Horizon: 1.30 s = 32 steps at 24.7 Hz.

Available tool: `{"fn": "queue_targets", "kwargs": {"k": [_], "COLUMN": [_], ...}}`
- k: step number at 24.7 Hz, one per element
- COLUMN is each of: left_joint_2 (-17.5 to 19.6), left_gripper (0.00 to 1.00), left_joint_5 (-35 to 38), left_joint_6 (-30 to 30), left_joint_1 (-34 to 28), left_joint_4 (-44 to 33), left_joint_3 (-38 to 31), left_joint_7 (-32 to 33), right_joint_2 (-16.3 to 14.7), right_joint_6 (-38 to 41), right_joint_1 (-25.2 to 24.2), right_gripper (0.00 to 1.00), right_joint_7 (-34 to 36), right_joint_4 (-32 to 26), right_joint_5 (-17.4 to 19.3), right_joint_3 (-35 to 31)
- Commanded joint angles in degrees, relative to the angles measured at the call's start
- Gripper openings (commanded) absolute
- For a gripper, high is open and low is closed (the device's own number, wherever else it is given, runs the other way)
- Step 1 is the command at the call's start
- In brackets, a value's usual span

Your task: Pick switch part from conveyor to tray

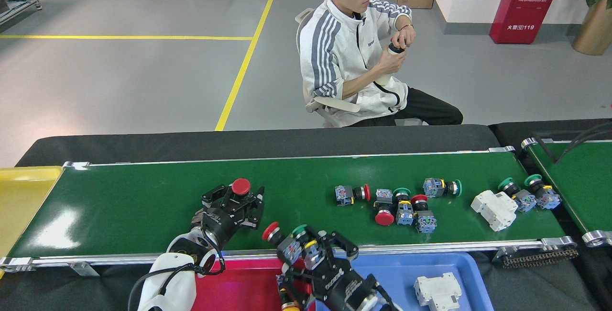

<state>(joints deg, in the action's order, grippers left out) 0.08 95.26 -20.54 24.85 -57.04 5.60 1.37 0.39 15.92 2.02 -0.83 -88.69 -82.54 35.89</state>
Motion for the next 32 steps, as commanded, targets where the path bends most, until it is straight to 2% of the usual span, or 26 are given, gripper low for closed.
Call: {"fn": "queue_targets", "kwargs": {"k": [1, 4, 7, 9, 11, 13, 15, 16, 19, 22, 23, 25, 26, 32], "left_joint_2": [0.44, 1.06, 4.75, 6.69, 8.44, 9.67, 10.03, 9.94, 9.76, 9.67, 9.41, 8.62, 8.27, 6.51], "left_gripper": [0.06, 0.06, 0.06, 0.06, 0.06, 0.06, 0.06, 0.06, 0.06, 0.12, 0.18, 0.64, 1.00, 1.00], "left_joint_5": [-0.51, -3.23, -6.84, -9.21, -10.80, -11.50, -12.47, -12.47, -12.38, -11.41, -10.80, -9.83, -9.92, -10.27], "left_joint_6": [0.15, -0.38, -2.40, -3.90, -5.22, -6.97, -10.14, -11.37, -14.44, -16.46, -16.64, -16.55, -16.64, -16.20], "left_joint_1": [1.16, 0.37, -2.53, -5.43, -9.38, -14.04, -19.49, -21.60, -31.09, -37.24, -37.68, -37.51, -37.33, -36.10], "left_joint_4": [-0.79, -3.86, -8.43, -11.78, -15.47, -20.65, -26.89, -29.53, -39.90, -43.59, -43.51, -43.42, -43.33, -43.24], "left_joint_3": [-0.33, -1.03, -2.70, -4.02, -5.69, -7.53, -10.26, -11.31, -12.19, -10.79, -9.82, -8.15, -8.06, -9.29], "left_joint_7": [-0.66, -0.14, 0.39, 0.92, 1.18, 1.18, 1.18, 1.18, 1.18, 1.18, 1.18, 0.92, 0.74, 0.83], "right_joint_2": [0.13, 0.05, 0.40, 0.05, -0.74, 1.10, 5.23, 5.85, 5.94, 5.58, 5.50, 5.41, 5.41, 5.85], "right_joint_6": [1.22, 1.49, 1.22, 0.87, 0.87, -0.36, -5.19, -7.04, -15.56, -20.92, -21.28, -21.45, -21.45, -21.63], "right_joint_1": [0.35, 0.35, 0.44, -0.09, -2.99, -8.17, -12.48, -13.54, -15.56, -15.73, -15.73, -15.38, -15.03, -9.84], "right_gripper": [0.99, 0.99, 0.99, 0.99, 0.99, 0.99, 0.99, 0.99, 0.99, 0.99, 0.99, 0.99, 0.98, 0.98], "right_joint_7": [0.48, 0.48, 0.48, 0.56, 1.00, 2.67, 5.40, 6.19, 8.12, 8.21, 8.12, 7.95, 7.60, 4.26], "right_joint_4": [-1.14, -1.23, -1.84, -4.57, -7.73, -9.40, -9.93, -9.93, -10.19, -10.02, -10.02, -9.93, -9.75, -6.15], "right_joint_5": [-0.08, -0.08, 0.36, 0.53, 0.62, 0.62, 0.62, 0.62, 0.62, 0.62, 0.62, 0.27, 0.09, -3.07], "right_joint_3": [1.12, 1.03, 0.59, -0.73, -7.15, -16.45, -22.88, -24.46, -27.98, -28.24, -28.24, -27.89, -27.71, -22.26]}}
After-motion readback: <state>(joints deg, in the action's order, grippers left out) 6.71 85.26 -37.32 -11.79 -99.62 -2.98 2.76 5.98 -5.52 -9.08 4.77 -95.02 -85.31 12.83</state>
